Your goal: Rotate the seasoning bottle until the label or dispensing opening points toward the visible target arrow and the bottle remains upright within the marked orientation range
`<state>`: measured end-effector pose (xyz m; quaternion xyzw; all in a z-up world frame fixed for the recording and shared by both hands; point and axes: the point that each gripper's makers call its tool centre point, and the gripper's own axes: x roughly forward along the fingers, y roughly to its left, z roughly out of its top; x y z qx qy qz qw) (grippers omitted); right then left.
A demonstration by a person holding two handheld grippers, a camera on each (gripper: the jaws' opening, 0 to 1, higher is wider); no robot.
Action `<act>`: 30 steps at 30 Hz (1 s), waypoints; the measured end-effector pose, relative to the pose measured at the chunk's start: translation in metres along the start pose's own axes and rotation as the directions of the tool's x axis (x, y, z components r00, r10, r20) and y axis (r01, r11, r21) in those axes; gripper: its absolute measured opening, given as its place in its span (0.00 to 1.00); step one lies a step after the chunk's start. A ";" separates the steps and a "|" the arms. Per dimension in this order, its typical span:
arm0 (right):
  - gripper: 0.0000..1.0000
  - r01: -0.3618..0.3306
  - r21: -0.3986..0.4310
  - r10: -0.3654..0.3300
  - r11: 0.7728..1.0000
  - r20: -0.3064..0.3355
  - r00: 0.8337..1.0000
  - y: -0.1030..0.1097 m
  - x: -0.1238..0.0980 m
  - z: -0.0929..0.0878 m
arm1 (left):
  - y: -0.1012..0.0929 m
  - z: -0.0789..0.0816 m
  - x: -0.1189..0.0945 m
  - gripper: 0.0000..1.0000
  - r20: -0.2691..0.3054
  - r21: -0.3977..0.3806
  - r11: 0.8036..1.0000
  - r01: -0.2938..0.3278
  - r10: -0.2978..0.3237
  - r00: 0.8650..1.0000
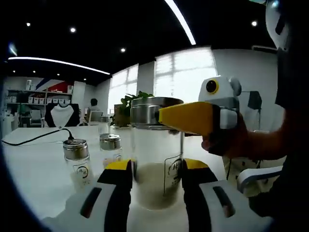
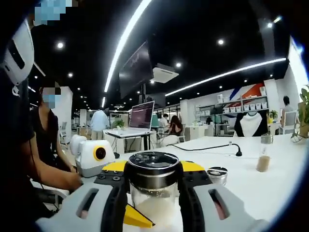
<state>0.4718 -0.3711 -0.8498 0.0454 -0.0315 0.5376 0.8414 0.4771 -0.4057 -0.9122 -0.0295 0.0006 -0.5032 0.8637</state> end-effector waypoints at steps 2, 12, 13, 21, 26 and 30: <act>0.37 -0.027 0.013 0.027 1.000 0.008 1.000 0.002 -0.002 0.002 | -0.004 0.000 0.001 0.44 0.001 -0.018 0.999 0.030 -0.030 1.000; 0.37 0.028 0.058 -0.029 0.998 0.021 0.999 -0.007 0.000 0.005 | 0.012 0.004 0.000 0.43 -0.024 0.082 0.981 -0.173 0.176 0.984; 0.37 0.049 0.040 -0.049 0.998 0.007 0.999 -0.008 0.002 0.003 | 0.016 0.002 0.000 0.43 -0.033 0.096 0.976 -0.198 0.202 0.979; 0.38 0.108 -0.050 -0.111 0.993 -0.055 0.992 -0.010 0.008 -0.003 | 0.021 -0.001 -0.002 0.43 -0.034 0.120 0.955 -0.273 0.278 0.960; 0.39 0.144 -0.146 -0.165 0.979 -0.141 0.976 -0.016 0.009 -0.018 | 0.028 -0.004 -0.002 0.43 -0.042 0.125 0.936 -0.330 0.337 0.941; 0.39 0.150 -0.094 -0.163 0.984 -0.150 0.975 -0.018 0.012 -0.018 | 0.030 -0.003 -0.003 0.43 -0.038 0.115 0.928 -0.356 0.362 0.931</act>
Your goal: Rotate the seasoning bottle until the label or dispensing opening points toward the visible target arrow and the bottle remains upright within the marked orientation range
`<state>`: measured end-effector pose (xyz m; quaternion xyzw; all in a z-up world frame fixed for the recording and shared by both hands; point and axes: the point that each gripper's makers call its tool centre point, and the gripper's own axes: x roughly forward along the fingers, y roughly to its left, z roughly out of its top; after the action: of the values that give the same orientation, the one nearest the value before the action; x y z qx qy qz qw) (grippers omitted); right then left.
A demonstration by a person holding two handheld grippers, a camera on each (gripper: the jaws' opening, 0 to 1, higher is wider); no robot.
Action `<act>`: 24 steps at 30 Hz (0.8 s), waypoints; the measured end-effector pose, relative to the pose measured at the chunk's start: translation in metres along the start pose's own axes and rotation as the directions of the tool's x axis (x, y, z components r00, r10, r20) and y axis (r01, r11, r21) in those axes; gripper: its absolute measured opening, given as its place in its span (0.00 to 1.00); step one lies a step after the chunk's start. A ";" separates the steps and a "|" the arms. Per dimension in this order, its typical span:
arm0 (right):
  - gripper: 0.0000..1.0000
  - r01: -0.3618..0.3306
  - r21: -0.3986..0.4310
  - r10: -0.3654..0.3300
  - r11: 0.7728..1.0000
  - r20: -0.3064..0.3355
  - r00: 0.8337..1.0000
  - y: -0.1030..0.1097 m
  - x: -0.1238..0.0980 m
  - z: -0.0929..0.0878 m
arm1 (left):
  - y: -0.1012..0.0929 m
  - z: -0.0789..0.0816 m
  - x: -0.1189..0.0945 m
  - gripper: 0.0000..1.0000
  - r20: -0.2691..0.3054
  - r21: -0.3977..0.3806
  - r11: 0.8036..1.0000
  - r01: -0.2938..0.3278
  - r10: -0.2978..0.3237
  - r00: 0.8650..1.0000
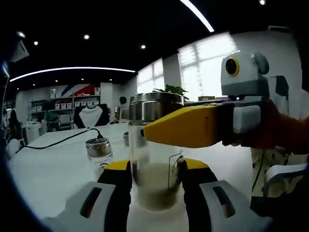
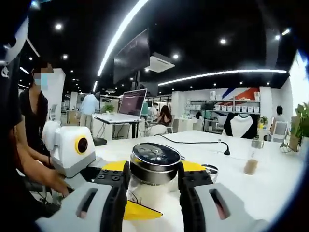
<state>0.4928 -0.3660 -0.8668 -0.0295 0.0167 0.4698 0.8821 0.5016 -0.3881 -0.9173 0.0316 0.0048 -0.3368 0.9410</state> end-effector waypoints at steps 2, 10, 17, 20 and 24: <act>0.38 0.009 0.023 -0.009 1.000 -0.008 1.000 -0.002 0.000 0.000 | 0.001 0.000 0.001 0.43 -0.001 -0.006 1.000 0.005 -0.005 1.000; 0.36 0.022 0.019 -0.021 1.000 -0.022 1.000 -0.006 0.001 0.002 | 0.001 0.001 0.005 0.43 0.016 -0.041 0.998 0.042 -0.041 0.999; 0.36 0.040 0.046 -0.040 0.998 0.010 0.999 -0.019 0.000 0.009 | 0.002 -0.002 0.003 0.48 -0.008 0.012 0.999 0.039 -0.039 0.999; 0.36 0.050 0.038 -0.050 0.998 0.006 0.999 -0.026 -0.004 0.009 | 0.009 -0.005 -0.003 0.56 -0.016 0.019 1.000 0.012 -0.012 1.000; 0.36 0.079 0.040 -0.079 0.996 0.005 0.997 -0.040 -0.010 0.008 | 0.020 -0.006 -0.008 0.64 -0.020 0.014 1.000 -0.027 0.027 0.999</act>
<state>0.5205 -0.3958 -0.8565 -0.0107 0.0218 0.4343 0.9004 0.5078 -0.3669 -0.9215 0.0414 0.0117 -0.3238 0.9452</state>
